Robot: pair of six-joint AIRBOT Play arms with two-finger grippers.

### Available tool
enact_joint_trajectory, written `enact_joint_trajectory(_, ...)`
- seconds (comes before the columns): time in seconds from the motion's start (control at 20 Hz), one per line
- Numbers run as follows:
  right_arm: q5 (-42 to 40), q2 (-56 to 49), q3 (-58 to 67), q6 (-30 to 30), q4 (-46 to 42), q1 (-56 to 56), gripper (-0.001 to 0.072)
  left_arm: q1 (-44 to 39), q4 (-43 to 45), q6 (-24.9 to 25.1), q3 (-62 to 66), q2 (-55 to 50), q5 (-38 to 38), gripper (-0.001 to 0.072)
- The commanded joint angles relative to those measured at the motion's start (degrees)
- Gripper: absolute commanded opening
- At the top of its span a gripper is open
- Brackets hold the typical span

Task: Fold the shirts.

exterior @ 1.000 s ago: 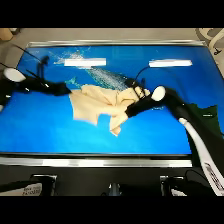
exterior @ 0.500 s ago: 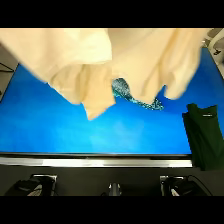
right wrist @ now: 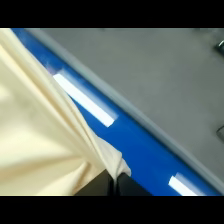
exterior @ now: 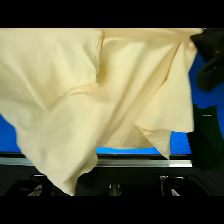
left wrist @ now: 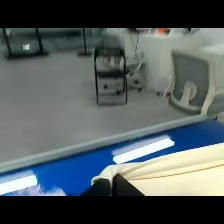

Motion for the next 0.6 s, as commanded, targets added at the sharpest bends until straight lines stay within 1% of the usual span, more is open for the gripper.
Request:
enact_joint_trajectory(0.0,5.2,-11.8,-3.7,-3.1,-0.8,0.0,0.0018,0.0,8.1,-2.6,-13.4,-3.0,-0.9,0.0028)
enact_joint_trajectory(0.1,-3.8,-21.6,-5.0,-2.9,0.0,0.0,0.0018,0.0,8.9,-2.6,-21.0,-7.0,3.6,0.0028)
enact_joint_trajectory(0.2,-13.8,-29.9,-5.0,-2.6,4.4,0.0,0.0018,0.0,9.3,-2.6,-25.6,-12.5,9.8,0.0029)
enact_joint_trajectory(0.25,-17.5,-32.9,-5.0,-1.5,7.0,0.0,0.0018,0.3,9.2,-2.6,-26.1,-15.6,11.9,0.0028)
enact_joint_trajectory(0.3,-20.4,-35.6,-5.0,1.2,9.7,0.0,0.0018,0.4,9.2,-2.8,-25.7,-19.1,13.4,0.0028)
enact_joint_trajectory(0.35,-22.2,-37.7,-5.0,4.3,12.1,0.0,0.0018,0.7,9.2,-3.0,-25.5,-22.0,14.4,0.0029)
enact_joint_trajectory(0.4,-23.1,-39.5,-5.0,6.7,14.2,0.0,0.0018,0.8,9.0,-4.9,-25.5,-24.8,14.8,0.0029)
enact_joint_trajectory(0.45,-23.1,-41.2,-5.0,8.0,16.8,0.0,0.0018,0.8,9.0,-7.0,-25.5,-27.2,14.4,0.0029)
enact_joint_trajectory(0.55,-21.9,-44.1,-5.0,8.0,20.7,0.0,0.0018,0.5,5.9,-7.9,-25.5,-31.4,12.2,0.0029)
